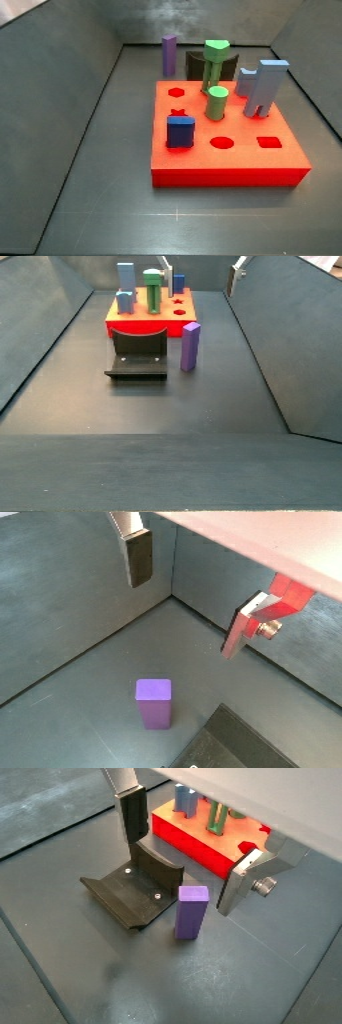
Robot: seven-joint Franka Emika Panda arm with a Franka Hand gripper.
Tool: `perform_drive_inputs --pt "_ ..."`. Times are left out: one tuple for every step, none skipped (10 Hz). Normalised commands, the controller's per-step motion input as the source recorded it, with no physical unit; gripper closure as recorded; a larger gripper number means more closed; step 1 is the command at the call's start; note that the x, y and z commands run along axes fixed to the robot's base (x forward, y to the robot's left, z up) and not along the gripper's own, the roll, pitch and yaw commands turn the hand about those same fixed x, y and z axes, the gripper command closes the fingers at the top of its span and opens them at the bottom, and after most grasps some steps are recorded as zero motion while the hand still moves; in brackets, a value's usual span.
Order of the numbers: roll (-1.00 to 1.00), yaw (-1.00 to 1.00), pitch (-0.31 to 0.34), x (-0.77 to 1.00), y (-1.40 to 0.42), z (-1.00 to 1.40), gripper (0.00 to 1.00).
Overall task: Pick up the rectangle object. Move up. Move to above the board. Insert the rectangle object.
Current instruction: Pick up the rectangle object.
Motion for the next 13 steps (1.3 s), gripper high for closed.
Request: perform_drive_inputs --pt "-0.02 -0.82 0.014 0.0 -0.3 -0.21 0.0" --pt "-0.01 -0.95 0.0 0.0 -0.17 -0.31 0.0" --pt "0.0 -1.0 0.0 0.0 -0.08 -0.37 0.0" --pt "0.0 -1.0 0.0 0.0 -0.07 -0.37 0.0" --pt "0.0 -1.0 0.0 0.0 -0.08 -0.37 0.0" --pt "-0.06 -0.97 -0.054 0.0 -0.07 -0.45 0.0" --pt "-0.08 -0.87 -0.134 -0.01 -0.2 -0.37 0.0" --pt "-0.26 -0.78 -0.339 -0.11 -0.15 -0.24 0.0" --pt "-0.26 -0.53 -0.3 0.0 -0.3 -0.19 0.0" --pt "-0.08 -0.35 -0.106 0.28 -0.23 -0.12 0.0" --pt "0.0 -0.45 -0.114 0.05 -0.36 -0.92 0.0" --pt "0.0 -0.46 -0.084 -0.05 -0.09 -1.0 0.0" --pt "0.0 -0.56 0.0 0.17 0.01 -0.73 0.0"
